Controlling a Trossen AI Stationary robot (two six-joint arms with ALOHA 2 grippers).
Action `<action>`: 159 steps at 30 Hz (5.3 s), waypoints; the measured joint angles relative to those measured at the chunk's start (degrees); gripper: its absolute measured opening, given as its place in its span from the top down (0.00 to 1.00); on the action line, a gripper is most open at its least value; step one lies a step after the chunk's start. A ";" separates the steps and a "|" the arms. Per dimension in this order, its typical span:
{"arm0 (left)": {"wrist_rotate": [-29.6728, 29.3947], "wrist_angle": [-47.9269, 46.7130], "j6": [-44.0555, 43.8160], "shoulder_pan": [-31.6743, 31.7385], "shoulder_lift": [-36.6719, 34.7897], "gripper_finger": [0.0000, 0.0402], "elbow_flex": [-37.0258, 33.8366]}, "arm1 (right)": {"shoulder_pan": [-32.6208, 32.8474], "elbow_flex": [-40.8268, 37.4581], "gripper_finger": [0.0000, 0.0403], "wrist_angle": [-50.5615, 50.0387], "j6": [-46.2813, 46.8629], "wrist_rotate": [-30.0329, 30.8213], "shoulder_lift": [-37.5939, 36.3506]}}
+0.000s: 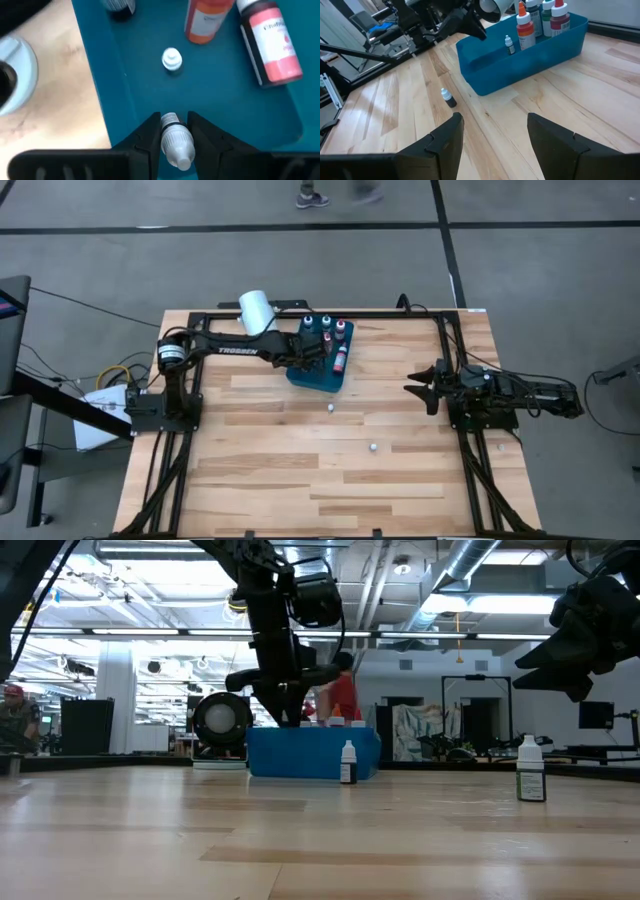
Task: Pick & Place food coloring
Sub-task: Put the small black food coloring bottle into the blue bin, then put the small violet food coloring bottle into the blue bin
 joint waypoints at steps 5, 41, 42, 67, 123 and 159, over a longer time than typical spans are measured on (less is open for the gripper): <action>2.53 1.33 1.85 2.34 -0.02 0.81 0.00 | 0.01 0.00 0.49 0.00 0.01 -0.02 0.00; 5.46 6.87 3.55 7.20 7.50 0.81 0.02 | -0.01 0.00 0.49 -0.02 0.01 0.02 0.00; 5.46 6.88 3.55 7.22 7.50 0.81 0.02 | -0.01 0.00 0.49 -0.04 0.01 0.02 0.00; 5.20 6.96 3.25 7.02 7.47 0.59 0.04 | -0.01 0.00 0.49 -0.04 0.01 0.00 0.00; -8.38 -40.87 -26.89 -25.85 -8.13 0.58 6.98 | 0.12 0.00 0.49 6.32 13.20 -5.31 0.01; -15.41 11.93 -13.23 -33.13 -58.40 0.58 -48.84 | 0.12 16.39 0.49 28.80 -12.42 -11.91 39.17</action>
